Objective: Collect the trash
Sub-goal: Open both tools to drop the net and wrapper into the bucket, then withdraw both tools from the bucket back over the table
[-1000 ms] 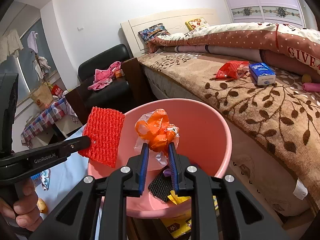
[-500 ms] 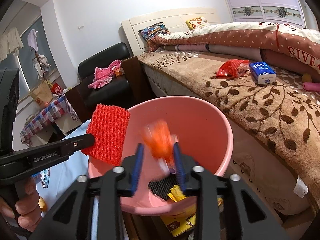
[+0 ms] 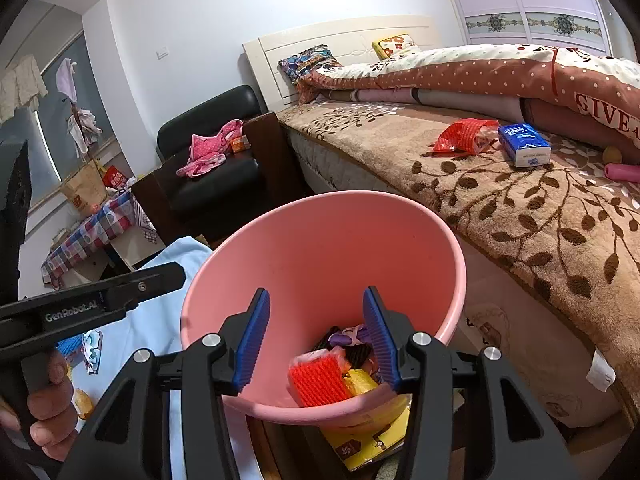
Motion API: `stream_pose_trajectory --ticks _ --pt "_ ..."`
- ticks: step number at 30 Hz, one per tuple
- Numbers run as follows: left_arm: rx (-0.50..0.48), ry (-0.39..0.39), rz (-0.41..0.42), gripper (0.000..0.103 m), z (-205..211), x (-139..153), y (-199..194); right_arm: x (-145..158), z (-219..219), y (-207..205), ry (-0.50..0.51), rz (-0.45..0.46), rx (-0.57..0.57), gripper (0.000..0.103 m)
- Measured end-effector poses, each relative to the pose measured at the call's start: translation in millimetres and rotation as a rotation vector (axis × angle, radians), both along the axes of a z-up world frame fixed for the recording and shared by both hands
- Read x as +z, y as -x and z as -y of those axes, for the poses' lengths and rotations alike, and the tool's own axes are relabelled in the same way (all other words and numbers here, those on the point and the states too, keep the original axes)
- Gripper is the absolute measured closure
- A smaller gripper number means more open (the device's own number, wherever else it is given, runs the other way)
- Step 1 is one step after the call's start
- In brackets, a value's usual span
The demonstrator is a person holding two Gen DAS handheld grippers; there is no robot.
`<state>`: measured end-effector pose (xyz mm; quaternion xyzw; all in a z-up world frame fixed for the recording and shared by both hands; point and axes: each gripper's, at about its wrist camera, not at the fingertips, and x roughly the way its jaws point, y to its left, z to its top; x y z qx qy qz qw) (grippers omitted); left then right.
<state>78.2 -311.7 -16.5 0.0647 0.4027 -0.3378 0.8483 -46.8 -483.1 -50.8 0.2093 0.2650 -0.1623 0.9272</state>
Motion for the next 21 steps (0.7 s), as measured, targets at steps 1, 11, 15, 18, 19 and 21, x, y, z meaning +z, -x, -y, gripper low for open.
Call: stream_pose_trajectory --ticks 1,11,15,18,19,21 --pt "0.003 0.001 0.000 0.067 -2.8 0.7 0.4 0.0 -0.2 -0.3 0.001 0.001 -0.001 0.055" --pt "0.017 0.012 -0.005 0.066 -27.4 7.3 7.5 8.6 -11.2 6.4 0.016 0.010 0.006 0.054" --pt "0.016 0.029 0.001 0.066 -37.9 13.5 12.4 14.1 -17.6 8.9 0.022 0.012 0.013 0.054" --pt "0.017 0.036 0.008 0.066 -45.6 18.0 16.9 18.9 -23.7 9.8 0.034 0.013 0.023 0.054" --pt "0.018 0.039 0.010 0.066 -49.3 19.7 18.5 20.3 -25.9 10.1 0.037 0.014 0.027 0.054" --pt "0.020 0.043 0.013 0.066 -55.8 22.2 20.6 22.9 -31.3 11.2 0.045 0.014 0.032 0.054"
